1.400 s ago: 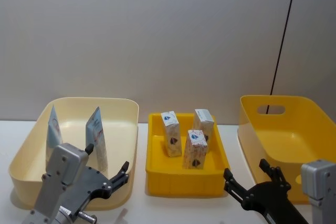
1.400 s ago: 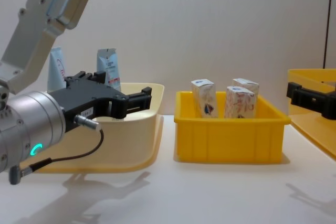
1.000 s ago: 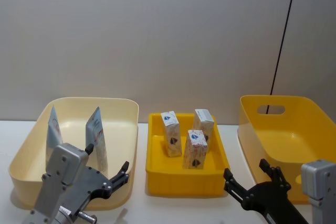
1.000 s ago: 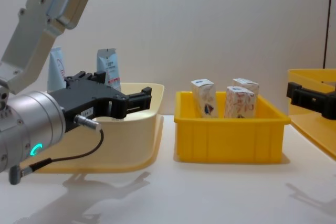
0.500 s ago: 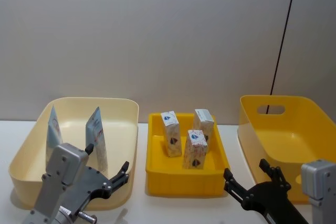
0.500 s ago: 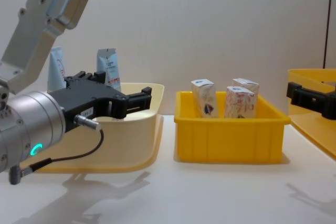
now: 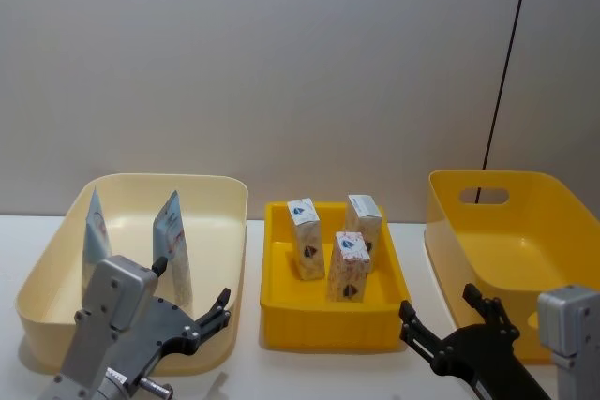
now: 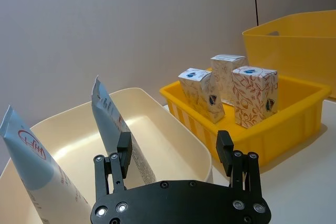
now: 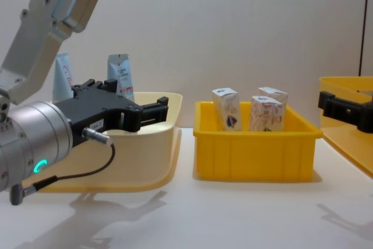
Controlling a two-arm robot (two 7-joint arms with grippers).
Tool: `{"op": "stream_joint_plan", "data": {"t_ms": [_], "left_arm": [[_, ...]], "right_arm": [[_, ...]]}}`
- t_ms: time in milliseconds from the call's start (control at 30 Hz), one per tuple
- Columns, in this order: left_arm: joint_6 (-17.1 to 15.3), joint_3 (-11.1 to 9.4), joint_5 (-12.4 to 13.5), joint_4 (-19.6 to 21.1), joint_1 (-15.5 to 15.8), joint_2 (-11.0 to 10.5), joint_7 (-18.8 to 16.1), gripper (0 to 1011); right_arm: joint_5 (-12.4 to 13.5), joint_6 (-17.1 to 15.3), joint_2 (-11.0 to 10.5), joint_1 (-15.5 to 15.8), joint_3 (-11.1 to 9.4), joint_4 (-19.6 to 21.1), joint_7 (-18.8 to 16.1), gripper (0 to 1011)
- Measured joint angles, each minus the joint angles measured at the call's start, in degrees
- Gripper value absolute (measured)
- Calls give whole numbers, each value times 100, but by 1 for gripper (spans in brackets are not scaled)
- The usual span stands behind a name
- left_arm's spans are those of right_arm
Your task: Bimanual collaborative sorting of washing and personal care products
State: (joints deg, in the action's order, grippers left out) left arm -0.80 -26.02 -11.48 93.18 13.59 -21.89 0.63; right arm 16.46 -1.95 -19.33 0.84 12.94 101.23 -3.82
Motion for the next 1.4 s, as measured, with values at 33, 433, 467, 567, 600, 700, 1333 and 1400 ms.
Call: {"op": "stream_joint_plan", "data": {"t_ms": [33, 433, 467, 567, 600, 700, 1333, 1400], "left_arm": [[0, 0, 0, 0, 0, 0, 0, 1000], [0, 0, 0, 0, 0, 0, 0, 1000], [0, 0, 0, 0, 0, 0, 0, 1000], [0, 3, 0, 0, 0, 1, 0, 1000], [-3, 9, -2, 0, 0, 3, 0, 1000], [-17, 39, -21, -1, 1, 8, 7, 1000], [-516, 450, -591, -270, 322, 132, 317, 1000], [-554, 466, -630, -297, 350, 145, 349, 1000]], "right_arm": [[0, 0, 0, 0, 0, 0, 0, 1001], [0, 0, 0, 0, 0, 0, 0, 1001], [0, 0, 0, 0, 0, 0, 0, 1001], [0, 0, 0, 0, 0, 0, 0, 1001], [0, 0, 0, 0, 0, 0, 0, 1001], [0, 0, 0, 0, 0, 0, 0, 1001], [0, 0, 0, 0, 0, 0, 0, 1001], [0, 0, 0, 0, 0, 0, 0, 1001]]}}
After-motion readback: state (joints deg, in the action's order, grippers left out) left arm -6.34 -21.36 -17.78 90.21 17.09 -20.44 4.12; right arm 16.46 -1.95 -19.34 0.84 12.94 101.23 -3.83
